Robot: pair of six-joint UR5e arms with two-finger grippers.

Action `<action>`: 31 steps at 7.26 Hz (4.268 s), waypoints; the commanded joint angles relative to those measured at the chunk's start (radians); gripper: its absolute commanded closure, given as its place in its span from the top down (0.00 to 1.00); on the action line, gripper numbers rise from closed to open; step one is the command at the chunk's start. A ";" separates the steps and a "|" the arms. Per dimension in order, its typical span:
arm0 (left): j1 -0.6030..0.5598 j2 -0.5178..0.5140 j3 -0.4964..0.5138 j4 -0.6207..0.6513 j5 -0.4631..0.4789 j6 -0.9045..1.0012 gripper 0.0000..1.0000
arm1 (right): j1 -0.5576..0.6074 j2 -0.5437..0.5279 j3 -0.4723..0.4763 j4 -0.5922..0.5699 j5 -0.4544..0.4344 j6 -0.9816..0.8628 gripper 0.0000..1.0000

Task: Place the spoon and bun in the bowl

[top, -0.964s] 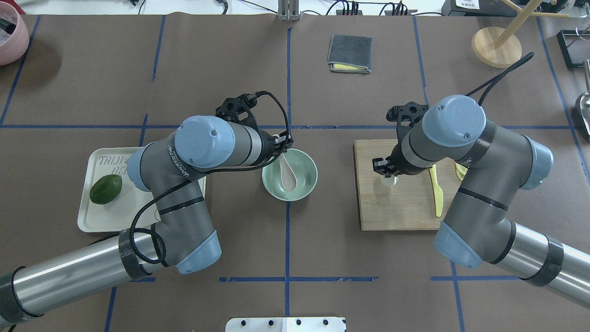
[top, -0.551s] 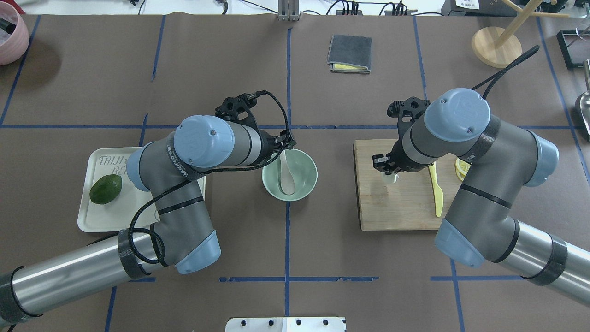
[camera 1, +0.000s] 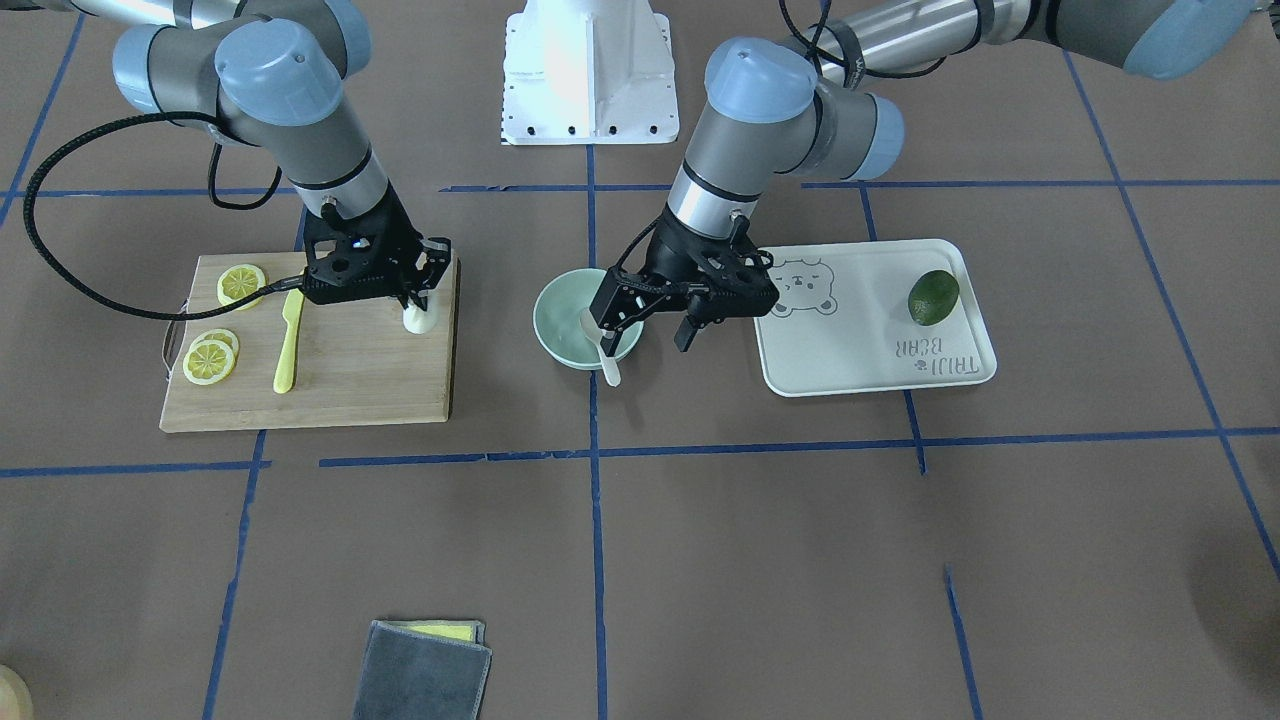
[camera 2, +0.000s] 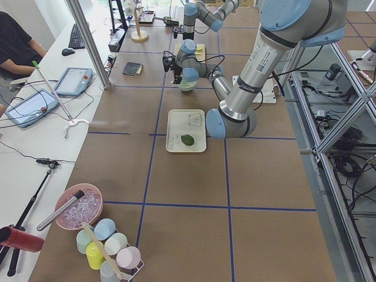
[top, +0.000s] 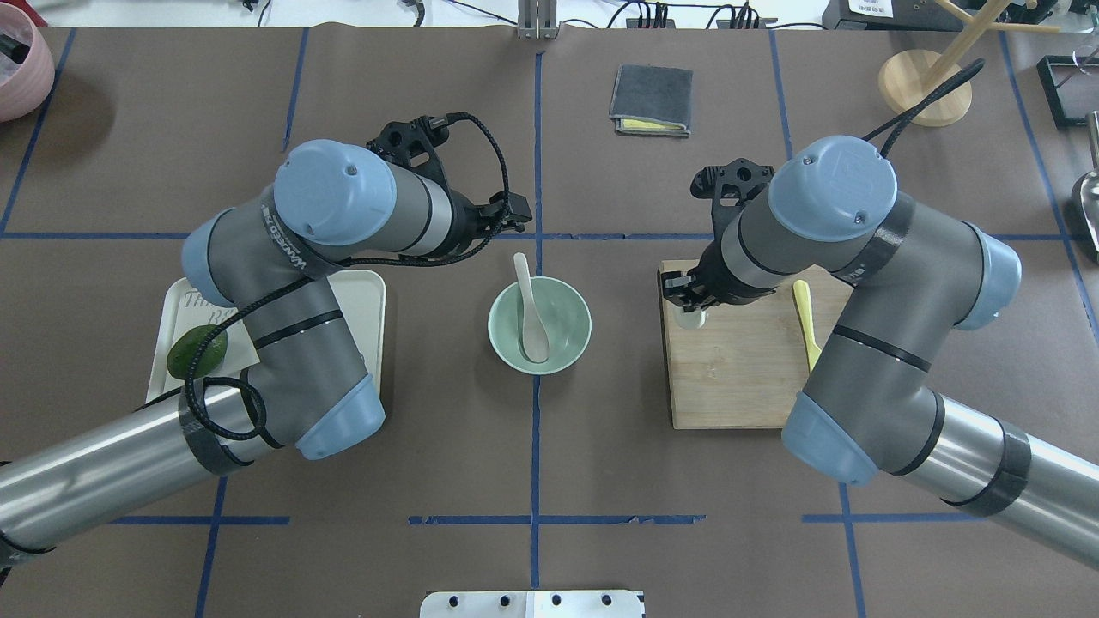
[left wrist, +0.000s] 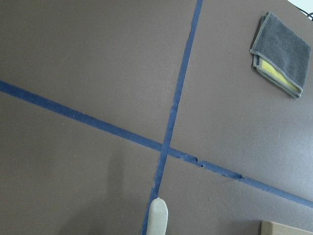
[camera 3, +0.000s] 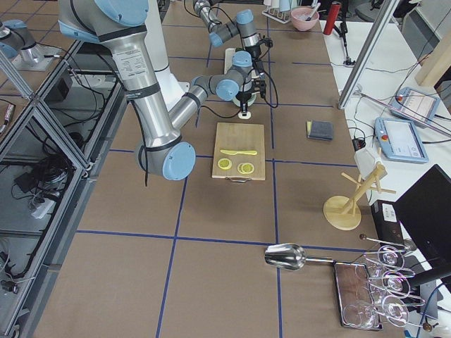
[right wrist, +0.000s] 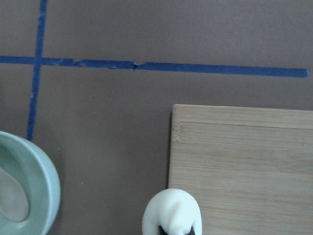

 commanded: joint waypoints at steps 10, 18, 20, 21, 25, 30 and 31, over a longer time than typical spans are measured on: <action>-0.480 0.276 -0.238 0.398 -0.064 1.071 1.00 | -0.161 0.319 -0.204 0.010 -0.162 0.162 1.00; -0.878 0.520 -0.091 0.382 -0.461 1.644 1.00 | -0.041 0.309 -0.114 -0.179 -0.085 0.060 1.00; -0.924 0.555 -0.035 0.384 -0.537 1.682 1.00 | 0.089 0.272 0.045 -0.479 -0.041 -0.191 1.00; -0.957 0.592 -0.012 0.382 -0.570 1.723 1.00 | 0.204 0.208 0.075 -0.502 0.067 -0.294 1.00; -0.978 0.621 -0.007 0.384 -0.570 1.728 1.00 | 0.593 -0.100 0.015 -0.496 0.264 -0.995 1.00; -0.981 0.687 0.021 0.382 -0.579 1.725 1.00 | 0.836 -0.311 -0.101 -0.490 0.345 -1.260 1.00; -0.982 0.686 0.021 0.382 -0.579 1.722 1.00 | 0.846 -0.310 -0.130 -0.479 0.340 -1.260 1.00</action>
